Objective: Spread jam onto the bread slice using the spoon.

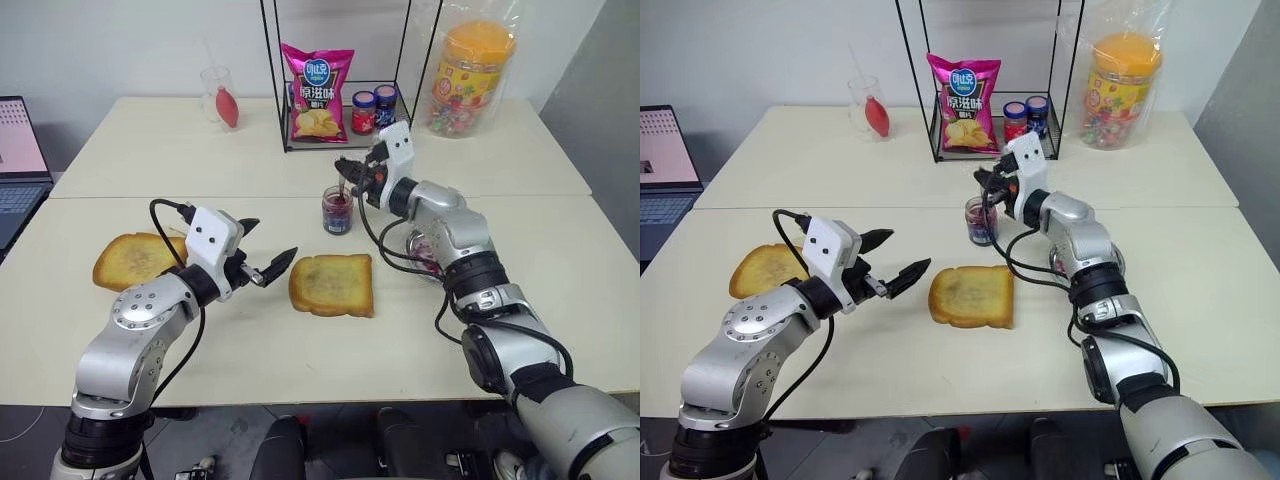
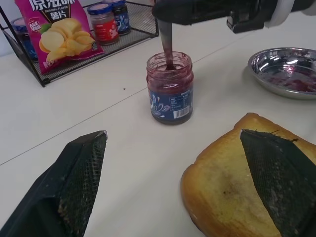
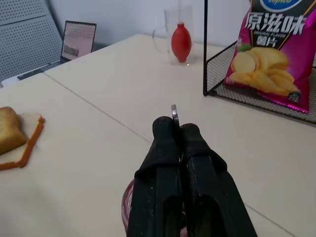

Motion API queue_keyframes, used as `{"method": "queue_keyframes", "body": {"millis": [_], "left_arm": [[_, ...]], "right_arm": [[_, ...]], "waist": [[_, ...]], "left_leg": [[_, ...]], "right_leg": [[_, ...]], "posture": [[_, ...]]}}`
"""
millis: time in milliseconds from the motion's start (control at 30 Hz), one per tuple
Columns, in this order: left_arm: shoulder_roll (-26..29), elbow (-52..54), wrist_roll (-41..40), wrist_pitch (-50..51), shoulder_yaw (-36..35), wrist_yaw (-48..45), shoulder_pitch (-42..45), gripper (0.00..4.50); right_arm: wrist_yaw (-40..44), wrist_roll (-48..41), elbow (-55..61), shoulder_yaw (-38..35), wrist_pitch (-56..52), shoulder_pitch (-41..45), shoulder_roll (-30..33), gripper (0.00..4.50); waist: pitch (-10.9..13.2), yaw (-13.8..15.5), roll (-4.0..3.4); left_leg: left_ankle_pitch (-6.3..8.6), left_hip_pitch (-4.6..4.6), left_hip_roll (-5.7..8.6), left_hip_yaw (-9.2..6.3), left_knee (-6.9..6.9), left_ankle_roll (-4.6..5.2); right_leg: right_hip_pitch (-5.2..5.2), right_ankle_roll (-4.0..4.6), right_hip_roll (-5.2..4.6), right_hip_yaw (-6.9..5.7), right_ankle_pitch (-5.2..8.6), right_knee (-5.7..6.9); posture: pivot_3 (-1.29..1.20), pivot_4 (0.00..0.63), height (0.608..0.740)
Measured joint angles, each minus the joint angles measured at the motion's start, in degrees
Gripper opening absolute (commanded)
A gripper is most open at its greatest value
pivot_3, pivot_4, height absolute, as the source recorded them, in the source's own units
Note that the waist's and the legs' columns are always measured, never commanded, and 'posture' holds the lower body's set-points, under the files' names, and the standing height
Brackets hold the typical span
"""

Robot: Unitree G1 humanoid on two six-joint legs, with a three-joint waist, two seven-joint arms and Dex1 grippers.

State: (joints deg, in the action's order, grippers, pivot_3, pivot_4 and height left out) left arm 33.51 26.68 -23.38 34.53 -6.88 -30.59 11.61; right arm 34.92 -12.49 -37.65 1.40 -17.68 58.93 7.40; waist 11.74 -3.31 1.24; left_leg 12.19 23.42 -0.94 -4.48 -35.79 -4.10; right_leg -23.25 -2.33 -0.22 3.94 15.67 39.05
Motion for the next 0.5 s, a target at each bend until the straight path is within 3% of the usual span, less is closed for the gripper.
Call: {"method": "queue_keyframes", "body": {"millis": [333, 500], "left_arm": [[-0.03, 0.00, -0.01, 0.00, 0.11, -0.02, -0.02, 4.50], [-0.10, 0.00, 0.02, -0.03, 0.26, 0.01, -0.02, 4.50]], "right_arm": [[-0.04, -1.06, 2.67, -0.08, -5.06, -1.68, -1.48, 0.07], [-1.57, -4.76, 4.59, -3.65, -10.78, -1.70, -2.44, 0.07]], "waist": [[0.00, 0.01, 0.00], [0.00, 0.02, 0.00]], "left_leg": [[0.00, 0.00, 0.00, -0.01, 0.00, 0.00], [0.00, 0.00, 0.00, -0.01, 0.00, 0.00]], "right_leg": [[0.00, 0.00, 0.00, -0.01, 0.00, 0.01], [0.00, 0.00, 0.00, -0.01, 0.00, 0.00]], "posture": [[0.00, 0.150, 0.740], [0.00, 0.150, 0.740]]}}
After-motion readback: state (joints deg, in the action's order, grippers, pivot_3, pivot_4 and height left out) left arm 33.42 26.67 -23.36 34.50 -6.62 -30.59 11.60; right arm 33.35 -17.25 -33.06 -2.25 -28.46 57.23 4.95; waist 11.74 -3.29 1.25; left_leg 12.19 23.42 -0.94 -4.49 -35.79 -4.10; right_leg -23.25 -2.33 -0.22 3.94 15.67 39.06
